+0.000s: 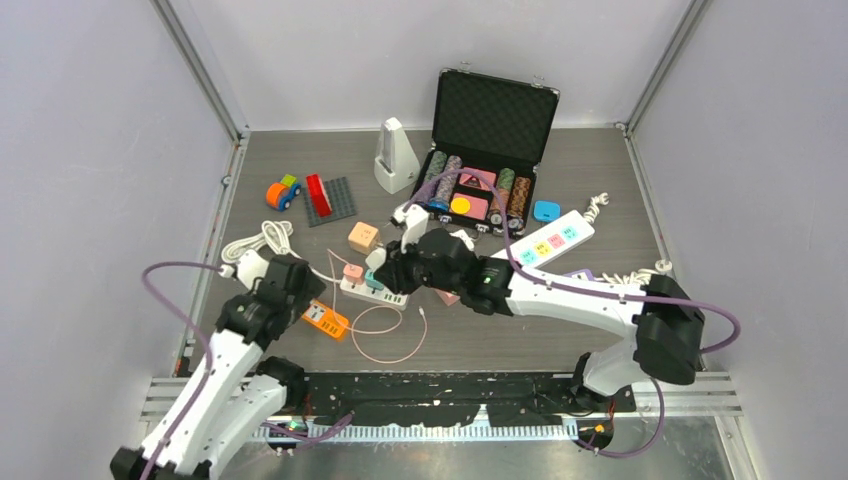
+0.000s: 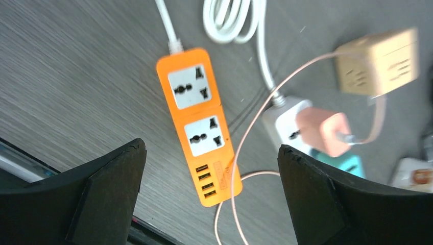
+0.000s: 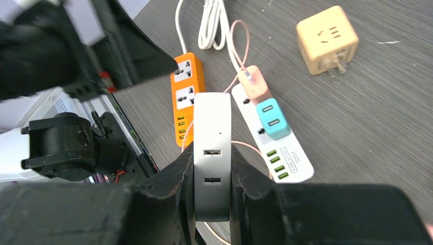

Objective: Insert the plug

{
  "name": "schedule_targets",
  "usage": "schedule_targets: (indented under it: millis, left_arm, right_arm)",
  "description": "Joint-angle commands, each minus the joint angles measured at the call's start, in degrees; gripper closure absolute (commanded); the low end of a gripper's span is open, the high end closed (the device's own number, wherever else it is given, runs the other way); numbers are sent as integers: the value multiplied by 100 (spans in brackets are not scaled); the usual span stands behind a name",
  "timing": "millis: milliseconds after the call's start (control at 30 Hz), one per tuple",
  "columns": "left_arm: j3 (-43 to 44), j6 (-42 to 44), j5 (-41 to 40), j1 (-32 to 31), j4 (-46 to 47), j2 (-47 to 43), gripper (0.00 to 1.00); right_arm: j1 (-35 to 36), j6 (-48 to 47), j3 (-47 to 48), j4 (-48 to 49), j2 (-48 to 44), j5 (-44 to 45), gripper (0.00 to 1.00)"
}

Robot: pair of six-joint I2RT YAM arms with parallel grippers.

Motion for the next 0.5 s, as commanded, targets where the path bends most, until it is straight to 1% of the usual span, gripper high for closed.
schedule_targets:
  millis: [0,67,167,233,333,433,467]
  left_arm:
    - [658,-40,-1328,-21,-1169,-1063,0]
    - [937,21,-1734,-21,-1542,-1603,0]
    - [1266,737,-2001,-21,-1572,-2367,1]
    - [1448,1178,-2065,-22,-1561,-2855,0]
    - [1523,1793,-2051,-21,-1361,-3570,0]
    - [1612,2312,-1896,-21,-1150,-4037,0]
    - [1640,2493,-1800,-21,-1079,-4103,0]
  right_arm:
    - [280,-461,725,-90,480,146,95]
    - [343,-599,1013,-171,760,14,95]
    - [442,-810,1513,-586,1182,-100,95]
    - [512,-930,1905,-808,1522,-100,94]
    - [652,-1030,2361,-875,2029,11,95]
    - [819,-1095,2760,-980,2460,199,95]
    - [854,-1117,3048,-1005,2677,230,95]
